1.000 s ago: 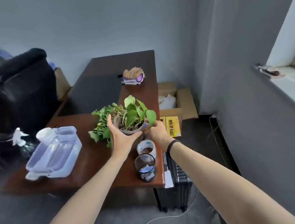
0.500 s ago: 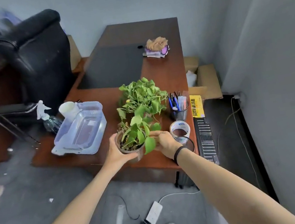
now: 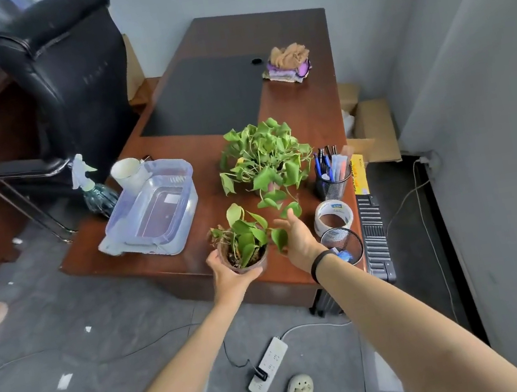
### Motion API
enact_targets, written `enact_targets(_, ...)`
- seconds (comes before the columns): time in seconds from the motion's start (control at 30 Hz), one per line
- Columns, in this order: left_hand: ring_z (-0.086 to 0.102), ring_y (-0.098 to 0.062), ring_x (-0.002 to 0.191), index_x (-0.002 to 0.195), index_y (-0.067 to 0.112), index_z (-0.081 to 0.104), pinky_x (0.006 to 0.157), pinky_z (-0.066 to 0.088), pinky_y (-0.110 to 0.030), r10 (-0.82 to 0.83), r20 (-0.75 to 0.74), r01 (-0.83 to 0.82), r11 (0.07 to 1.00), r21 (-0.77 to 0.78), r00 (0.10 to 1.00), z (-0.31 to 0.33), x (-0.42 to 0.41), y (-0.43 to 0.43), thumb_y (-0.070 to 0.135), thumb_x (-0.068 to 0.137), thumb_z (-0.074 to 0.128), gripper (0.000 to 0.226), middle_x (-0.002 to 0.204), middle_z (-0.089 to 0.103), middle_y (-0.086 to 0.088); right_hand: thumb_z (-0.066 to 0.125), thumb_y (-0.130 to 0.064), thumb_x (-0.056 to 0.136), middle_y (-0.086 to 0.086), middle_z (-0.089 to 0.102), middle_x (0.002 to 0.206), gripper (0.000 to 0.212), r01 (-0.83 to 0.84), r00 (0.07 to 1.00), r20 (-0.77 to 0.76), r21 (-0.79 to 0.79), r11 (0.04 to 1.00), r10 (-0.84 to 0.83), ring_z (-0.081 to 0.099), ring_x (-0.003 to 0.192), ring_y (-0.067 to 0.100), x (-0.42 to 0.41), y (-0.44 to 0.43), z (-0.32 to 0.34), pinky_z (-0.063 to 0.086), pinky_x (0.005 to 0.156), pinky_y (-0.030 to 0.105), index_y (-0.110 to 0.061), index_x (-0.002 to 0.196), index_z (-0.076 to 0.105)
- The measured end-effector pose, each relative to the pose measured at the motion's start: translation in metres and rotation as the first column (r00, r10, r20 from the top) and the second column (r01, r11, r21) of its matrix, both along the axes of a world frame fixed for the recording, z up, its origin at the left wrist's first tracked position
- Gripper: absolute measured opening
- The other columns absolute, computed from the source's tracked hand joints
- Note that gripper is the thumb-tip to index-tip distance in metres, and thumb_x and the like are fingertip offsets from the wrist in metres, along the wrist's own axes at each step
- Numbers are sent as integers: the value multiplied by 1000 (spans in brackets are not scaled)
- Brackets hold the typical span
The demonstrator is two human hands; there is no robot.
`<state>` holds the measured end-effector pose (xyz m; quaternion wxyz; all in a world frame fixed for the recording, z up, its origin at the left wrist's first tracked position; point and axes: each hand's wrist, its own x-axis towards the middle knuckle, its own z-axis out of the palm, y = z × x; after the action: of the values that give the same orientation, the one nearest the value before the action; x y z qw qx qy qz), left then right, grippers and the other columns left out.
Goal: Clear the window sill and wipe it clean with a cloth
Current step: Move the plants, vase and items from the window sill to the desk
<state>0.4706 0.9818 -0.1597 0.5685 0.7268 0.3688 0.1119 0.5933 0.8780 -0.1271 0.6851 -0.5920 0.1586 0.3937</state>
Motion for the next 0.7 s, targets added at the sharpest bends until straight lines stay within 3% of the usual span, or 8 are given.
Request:
enact_targets(0.17, 43, -19, 119, 133, 9, 15, 98, 37, -25, 64, -25, -66, 995, -71, 998, -11, 12, -10, 4, 62, 85, 99, 140, 32, -13, 31, -49, 99, 4, 57, 78, 42, 135, 988, -77, 52, 989, -131, 53, 65, 15, -2, 2, -5, 39, 57, 27, -13, 106, 53)
enact_targets(0.23, 41, -17, 117, 132, 11, 12, 103, 37, -28, 62, -37, -66, 992, -110, 997, -13, 18, -14, 5, 62, 85, 101, 139, 29, -11, 32, -50, 99, 4, 59, 81, 47, 159, 984, -93, 54, 986, -153, 55, 68, 18, 1, 4, -10, 46, 65, 29, -11, 114, 53)
enact_targets(0.3, 40, -18, 121, 134, 13, 8, 106, 35, -30, 73, -35, -77, 986, -146, 997, -17, 23, -16, 7, 61, 86, 106, 140, 28, -10, 31, -50, 98, 7, 61, 94, 53, 162, 981, -114, 27, 986, -158, 59, 83, 24, 0, 1, -12, 48, 86, 40, -7, 122, 51)
enact_targets(0.37, 39, -22, 126, 139, 19, 0, 109, 33, -36, 109, -41, -115, 973, -198, 993, -21, 26, -19, 9, 60, 87, 118, 144, 27, -11, 30, -50, 99, 14, 56, 119, 54, 146, 976, -162, -15, 989, -146, 58, 106, 33, -1, -3, -10, 45, 90, 47, -8, 129, 46)
enact_targets(0.43, 39, -24, 128, 142, 25, -4, 110, 32, -39, 156, -51, -163, 957, -238, 987, -21, 29, -23, 9, 58, 87, 125, 146, 25, -12, 28, -55, 97, 21, 44, 139, 63, 105, 974, -194, -53, 993, -113, 52, 118, 39, -4, -6, -8, 46, 84, 50, -10, 140, 35)
enact_targets(0.6, 40, -25, 123, 142, 26, 5, 106, 36, -35, 193, -81, -207, 944, -256, 978, -19, 39, -33, 16, 56, 89, 120, 139, 23, -11, 24, -62, 93, 19, 39, 145, 71, 74, 968, -234, -98, 992, -96, 48, 125, 37, -7, -3, -5, 31, 107, 51, -15, 145, 28)
enact_targets(0.7, 42, -24, 113, 138, 35, 9, 94, 49, -39, 173, -106, -200, 913, -355, 979, -16, 43, -34, 17, 55, 89, 117, 133, 22, -9, 24, -63, 93, 18, 37, 147, 72, 70, 965, -246, -69, 995, -85, 42, 131, 35, -12, -3, 3, 28, 108, 50, -14, 147, 25)
